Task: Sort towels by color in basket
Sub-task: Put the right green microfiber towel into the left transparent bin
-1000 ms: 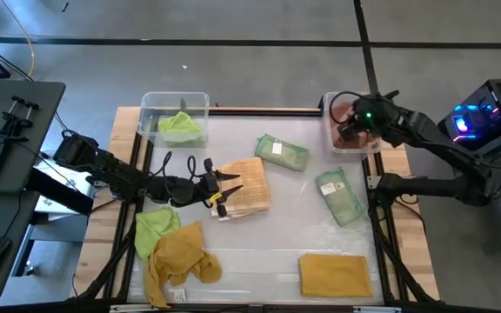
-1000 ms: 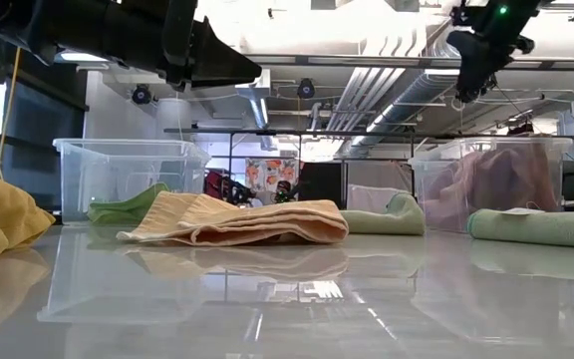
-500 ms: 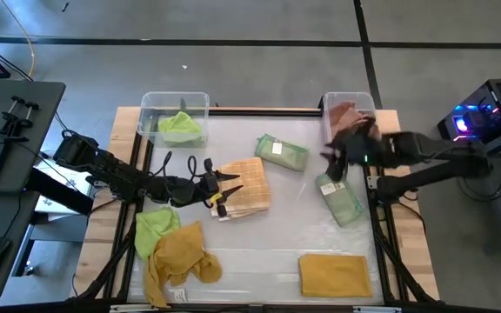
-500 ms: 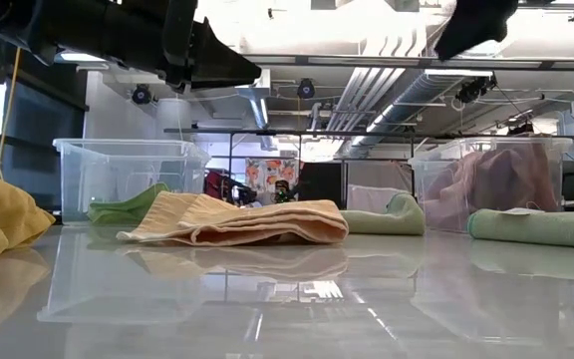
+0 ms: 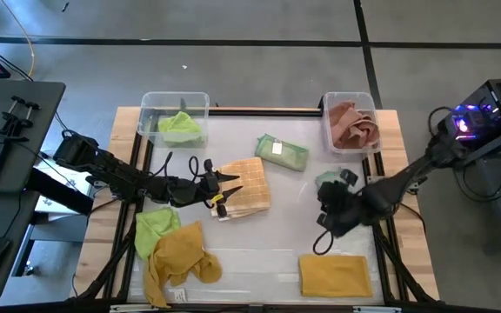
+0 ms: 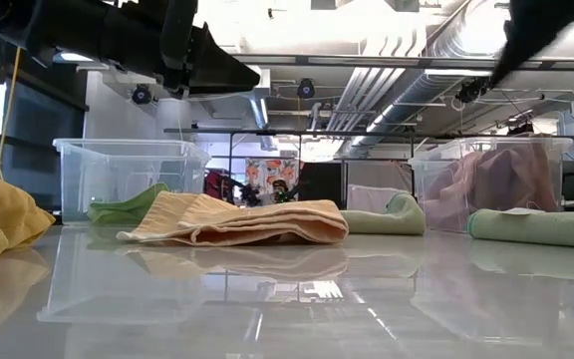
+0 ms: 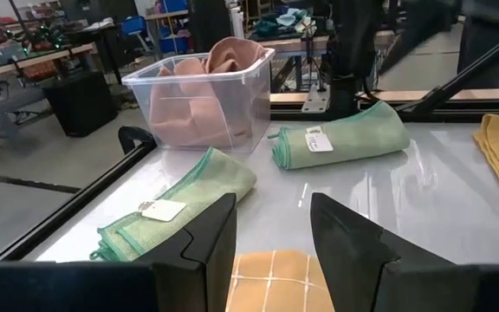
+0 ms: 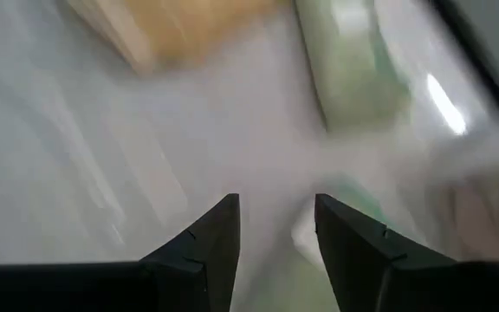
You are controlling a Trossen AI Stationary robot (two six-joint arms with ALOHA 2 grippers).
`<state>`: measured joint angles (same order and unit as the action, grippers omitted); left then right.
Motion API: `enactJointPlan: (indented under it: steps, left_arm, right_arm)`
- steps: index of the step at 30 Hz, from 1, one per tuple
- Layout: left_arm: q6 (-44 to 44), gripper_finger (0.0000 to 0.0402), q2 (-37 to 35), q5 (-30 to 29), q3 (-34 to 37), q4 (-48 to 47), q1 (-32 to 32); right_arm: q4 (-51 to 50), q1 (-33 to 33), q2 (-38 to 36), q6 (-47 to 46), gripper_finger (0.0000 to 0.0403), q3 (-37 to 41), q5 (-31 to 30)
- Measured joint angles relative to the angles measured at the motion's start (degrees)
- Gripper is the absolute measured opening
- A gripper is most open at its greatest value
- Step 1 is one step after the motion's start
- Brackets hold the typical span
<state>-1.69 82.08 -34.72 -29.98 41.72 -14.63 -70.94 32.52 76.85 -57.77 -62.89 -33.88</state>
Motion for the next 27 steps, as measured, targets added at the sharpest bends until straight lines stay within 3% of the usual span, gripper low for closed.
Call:
enactJointPlan:
  steps: [3,6,8,13,17,22,27]
  left_arm:
    - [-0.88,0.0135,0.0,0.0,0.0,0.15,0.0]
    - [-0.99,0.0135,0.0,0.0,0.0,0.16,0.0]
    - [-1.41,0.0135,0.0,0.0,0.0,0.15,0.0]
    - [-1.54,0.0135,0.0,-0.02,0.0,0.17,0.06]
    - [-1.54,0.0135,0.0,-0.01,0.0,0.17,0.26]
    - [-1.43,0.0136,0.0,-0.02,0.0,1.02,0.57]
    - [-1.41,0.0135,0.0,-0.02,0.0,1.78,0.56]
  right_arm:
    - [-6.42,0.79,4.71,-8.45,0.0146,0.09,4.72]
    - [-6.96,1.02,6.11,-13.82,0.016,3.23,6.78]
    - [-6.79,0.48,5.84,-17.34,0.0175,7.08,11.68]
    - [0.17,-0.94,2.96,-23.48,0.0212,18.37,19.59]
    - [7.83,-3.19,2.51,-27.35,0.0218,25.51,23.39]
    - [17.23,-6.11,2.11,-26.05,0.0181,30.89,24.22]
    - [20.23,-6.34,2.07,-23.36,0.0089,31.47,22.45]
